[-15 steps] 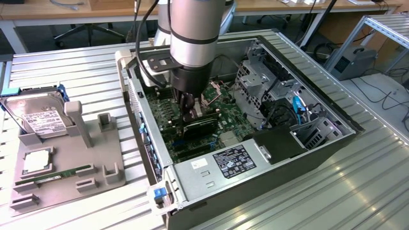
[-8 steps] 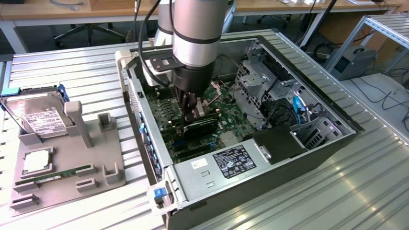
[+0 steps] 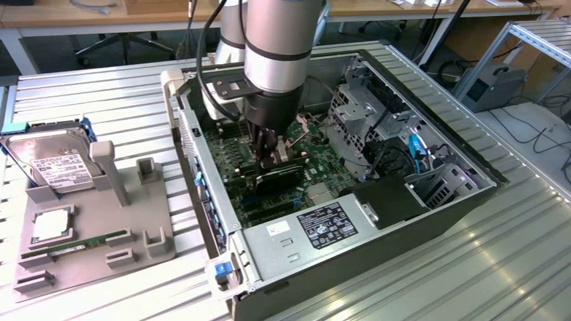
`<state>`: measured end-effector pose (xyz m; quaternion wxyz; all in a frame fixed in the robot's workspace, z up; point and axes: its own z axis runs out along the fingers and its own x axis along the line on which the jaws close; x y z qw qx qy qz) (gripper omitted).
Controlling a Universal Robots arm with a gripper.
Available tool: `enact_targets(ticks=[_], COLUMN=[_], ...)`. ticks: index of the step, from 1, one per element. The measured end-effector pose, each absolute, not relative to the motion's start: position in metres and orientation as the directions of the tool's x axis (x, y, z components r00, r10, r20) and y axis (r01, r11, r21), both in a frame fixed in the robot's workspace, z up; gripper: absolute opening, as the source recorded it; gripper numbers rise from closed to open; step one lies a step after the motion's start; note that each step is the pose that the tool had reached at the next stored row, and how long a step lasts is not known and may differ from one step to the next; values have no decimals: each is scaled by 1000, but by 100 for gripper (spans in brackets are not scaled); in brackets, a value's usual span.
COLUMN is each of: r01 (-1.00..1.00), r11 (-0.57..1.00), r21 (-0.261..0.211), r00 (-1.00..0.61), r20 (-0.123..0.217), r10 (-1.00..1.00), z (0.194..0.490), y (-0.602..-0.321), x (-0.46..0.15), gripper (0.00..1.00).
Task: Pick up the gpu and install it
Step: 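Press down on the gpu until it lock into place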
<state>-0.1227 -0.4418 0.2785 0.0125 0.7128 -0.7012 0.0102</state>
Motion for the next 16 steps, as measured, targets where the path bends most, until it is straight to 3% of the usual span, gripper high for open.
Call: enact_targets(ticks=[16], r01=[-1000], r11=[-16], r21=[3], r00=[16], r20=[32], r10=[-999], z=[278], y=[-442], x=[-115], gripper=[11])
